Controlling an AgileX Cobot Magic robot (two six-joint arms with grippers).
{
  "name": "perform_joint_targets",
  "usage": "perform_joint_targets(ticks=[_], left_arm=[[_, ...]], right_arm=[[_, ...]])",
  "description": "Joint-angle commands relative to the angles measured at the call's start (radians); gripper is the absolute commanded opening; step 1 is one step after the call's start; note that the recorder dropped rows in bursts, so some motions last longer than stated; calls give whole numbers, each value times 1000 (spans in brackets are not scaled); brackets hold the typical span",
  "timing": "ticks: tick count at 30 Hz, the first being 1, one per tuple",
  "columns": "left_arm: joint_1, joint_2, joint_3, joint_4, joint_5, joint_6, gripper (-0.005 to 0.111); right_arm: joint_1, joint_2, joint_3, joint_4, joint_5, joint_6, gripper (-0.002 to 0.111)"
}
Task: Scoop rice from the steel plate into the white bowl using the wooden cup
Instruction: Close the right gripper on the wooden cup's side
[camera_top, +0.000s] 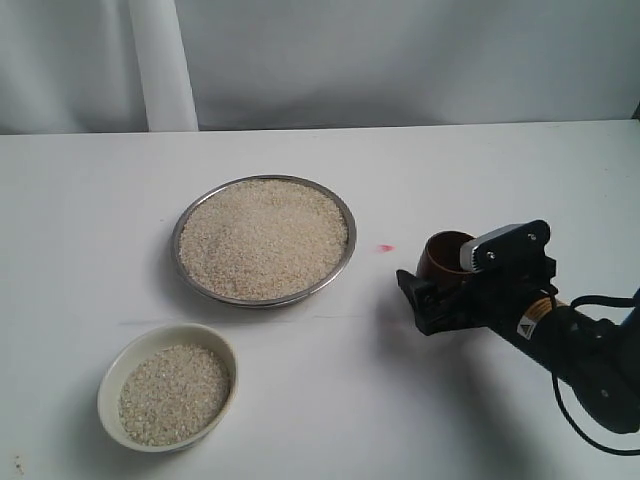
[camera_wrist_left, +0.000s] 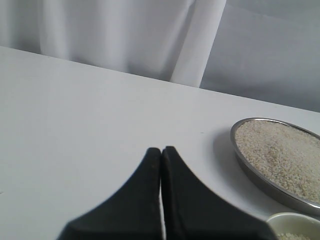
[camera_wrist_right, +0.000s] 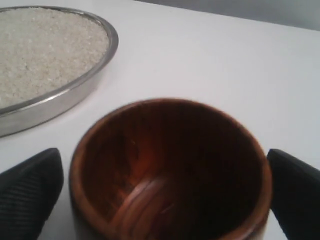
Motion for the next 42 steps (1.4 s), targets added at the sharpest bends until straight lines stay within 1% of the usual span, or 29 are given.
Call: perform_joint_targets(ticks=[1,15,18,30,32,34,36,41,42], left_arm=[[-3,0,2,-6,-7,-1,0],[-3,0,2,-6,-7,-1,0],[-3,0,2,-6,-7,-1,0],[-3,0,2,-6,-7,-1,0],[-3,0,2,-6,-7,-1,0],[-3,0,2,-6,-7,-1,0],[-3,0,2,-6,-7,-1,0],[-3,0,2,-6,-7,-1,0],[-3,0,2,-6,-7,-1,0]], right_arm=[[-9,36,-22,-10,-31,-13,105],[-9,40,-35,15,-43,-13,105],[-9,40,-66,13,16,-11,105],[-9,40,-71,9,48,-7,105],[-9,40,-71,9,64,-7,104],[-9,40,-71,9,68,-7,100],[-9,40,-71,9,70,-10,91],[-9,40,-71,9,73,-10,58],[-9,40,-71,12,73,-10,53]])
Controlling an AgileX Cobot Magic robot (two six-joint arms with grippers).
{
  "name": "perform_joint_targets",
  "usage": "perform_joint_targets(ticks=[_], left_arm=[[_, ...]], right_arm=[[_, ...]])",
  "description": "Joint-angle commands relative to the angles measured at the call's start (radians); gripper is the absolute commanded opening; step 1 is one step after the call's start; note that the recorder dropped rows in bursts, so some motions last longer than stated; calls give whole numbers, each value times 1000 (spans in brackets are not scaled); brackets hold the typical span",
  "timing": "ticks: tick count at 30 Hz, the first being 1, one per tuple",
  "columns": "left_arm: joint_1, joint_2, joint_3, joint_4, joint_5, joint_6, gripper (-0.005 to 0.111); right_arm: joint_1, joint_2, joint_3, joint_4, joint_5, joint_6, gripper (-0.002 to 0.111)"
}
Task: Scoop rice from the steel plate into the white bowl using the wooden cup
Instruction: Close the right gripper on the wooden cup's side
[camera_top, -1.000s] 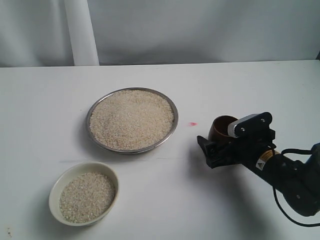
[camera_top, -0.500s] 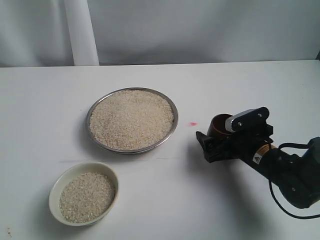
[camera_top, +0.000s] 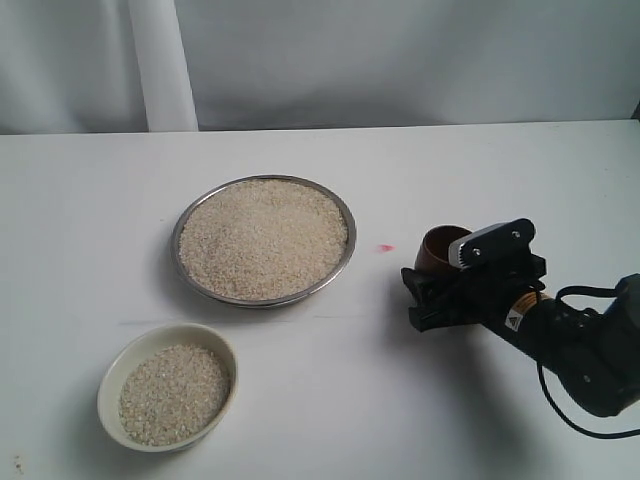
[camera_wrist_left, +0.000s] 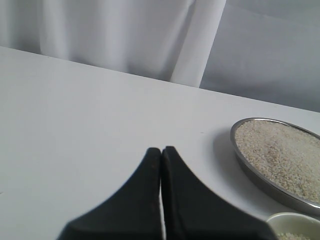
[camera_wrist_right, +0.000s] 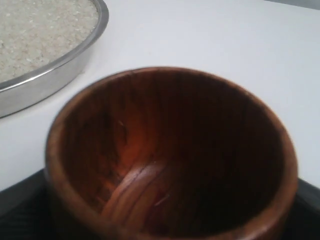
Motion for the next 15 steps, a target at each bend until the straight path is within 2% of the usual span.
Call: perform_joint_targets(ticks=[1,5,8,15], left_arm=[[-3,0,2,-6,-7,-1,0],[-3,0,2,-6,-7,-1,0],[-3,0,2,-6,-7,-1,0],[-3,0,2,-6,-7,-1,0]], right_arm=[[-9,2,-3,10,2,-1,47],[-9,2,-3,33,4,-1,28],[-9,2,-3,40,4,-1,20],[-9,2,-3,40,4,-1,18]])
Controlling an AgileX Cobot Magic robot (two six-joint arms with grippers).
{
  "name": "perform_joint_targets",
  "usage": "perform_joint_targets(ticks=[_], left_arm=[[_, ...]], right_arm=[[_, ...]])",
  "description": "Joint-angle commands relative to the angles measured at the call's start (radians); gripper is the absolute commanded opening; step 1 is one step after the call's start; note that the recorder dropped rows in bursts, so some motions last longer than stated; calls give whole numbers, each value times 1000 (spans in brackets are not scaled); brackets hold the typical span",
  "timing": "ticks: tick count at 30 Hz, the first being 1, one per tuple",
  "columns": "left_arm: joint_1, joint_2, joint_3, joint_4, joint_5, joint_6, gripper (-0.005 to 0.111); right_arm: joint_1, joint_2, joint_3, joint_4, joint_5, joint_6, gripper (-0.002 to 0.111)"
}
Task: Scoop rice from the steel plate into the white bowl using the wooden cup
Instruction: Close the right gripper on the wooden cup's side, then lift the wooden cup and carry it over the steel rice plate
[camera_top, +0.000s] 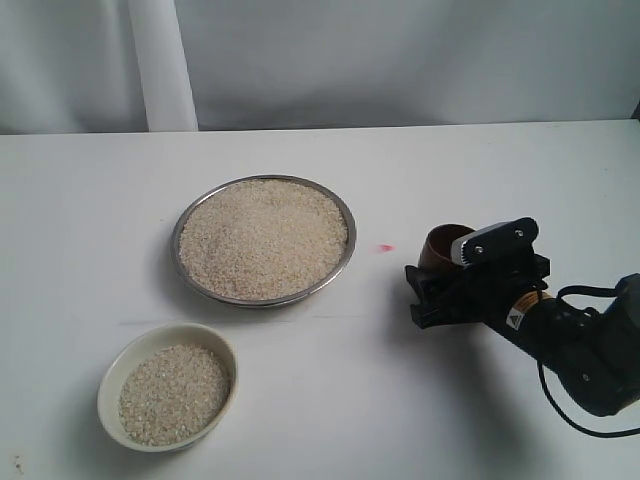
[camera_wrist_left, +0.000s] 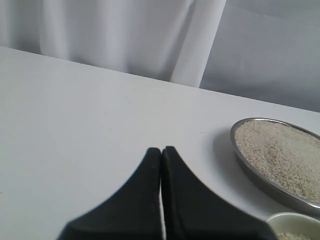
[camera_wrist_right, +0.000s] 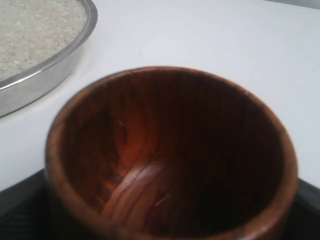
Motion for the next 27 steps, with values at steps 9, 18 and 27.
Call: perform_joint_targets(ticks=[9,18,27], left_arm=[[-3,0,2,-6,-7,-1,0],[-3,0,2,-6,-7,-1,0],[-3,0,2,-6,-7,-1,0]], right_arm=[[-9,-2,-1,12,2,4,18],[-7,-4,-1,8,-5,9,18],[-7,-45,-1,17,-59,-10,12]])
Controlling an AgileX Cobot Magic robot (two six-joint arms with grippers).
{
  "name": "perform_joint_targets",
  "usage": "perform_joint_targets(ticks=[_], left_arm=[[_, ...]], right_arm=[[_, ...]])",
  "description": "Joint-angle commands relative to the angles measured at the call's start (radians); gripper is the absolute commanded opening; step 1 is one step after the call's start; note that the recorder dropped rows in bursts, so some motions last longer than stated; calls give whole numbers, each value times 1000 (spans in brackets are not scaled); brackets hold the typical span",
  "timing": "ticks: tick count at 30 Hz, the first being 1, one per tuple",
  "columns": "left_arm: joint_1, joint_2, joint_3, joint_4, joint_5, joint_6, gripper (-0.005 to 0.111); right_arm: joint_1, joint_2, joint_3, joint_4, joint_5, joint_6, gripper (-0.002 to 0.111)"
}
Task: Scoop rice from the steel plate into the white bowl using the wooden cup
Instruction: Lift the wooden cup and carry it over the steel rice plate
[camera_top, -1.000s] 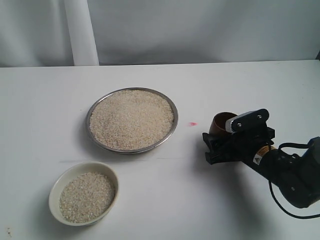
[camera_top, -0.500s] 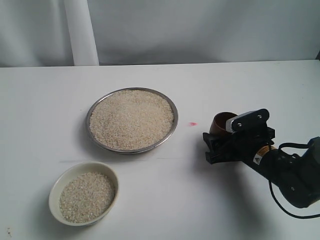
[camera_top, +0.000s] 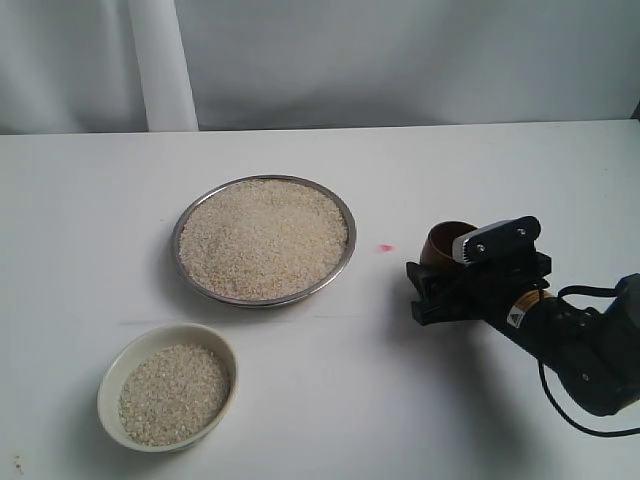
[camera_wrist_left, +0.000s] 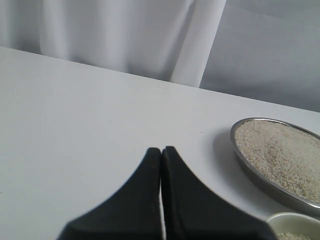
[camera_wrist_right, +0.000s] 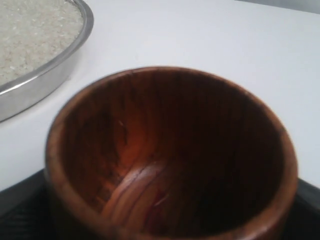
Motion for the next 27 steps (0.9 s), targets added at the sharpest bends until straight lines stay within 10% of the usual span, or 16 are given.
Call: perform_joint_targets(ticks=[1,12,23,27], left_arm=[[-3,0,2,-6,-7,-1,0],[-3,0,2,-6,-7,-1,0],[-3,0,2,-6,-7,-1,0],[-3,0,2,-6,-7,-1,0]], right_arm=[[-7,-65,-1,-2,-31,-10,9],[-3,-328,-33,-130,242,-72,3],[275,-465,-634,-326,1459,-141,3],[349,-447,-794,-360,1621,-247,3]])
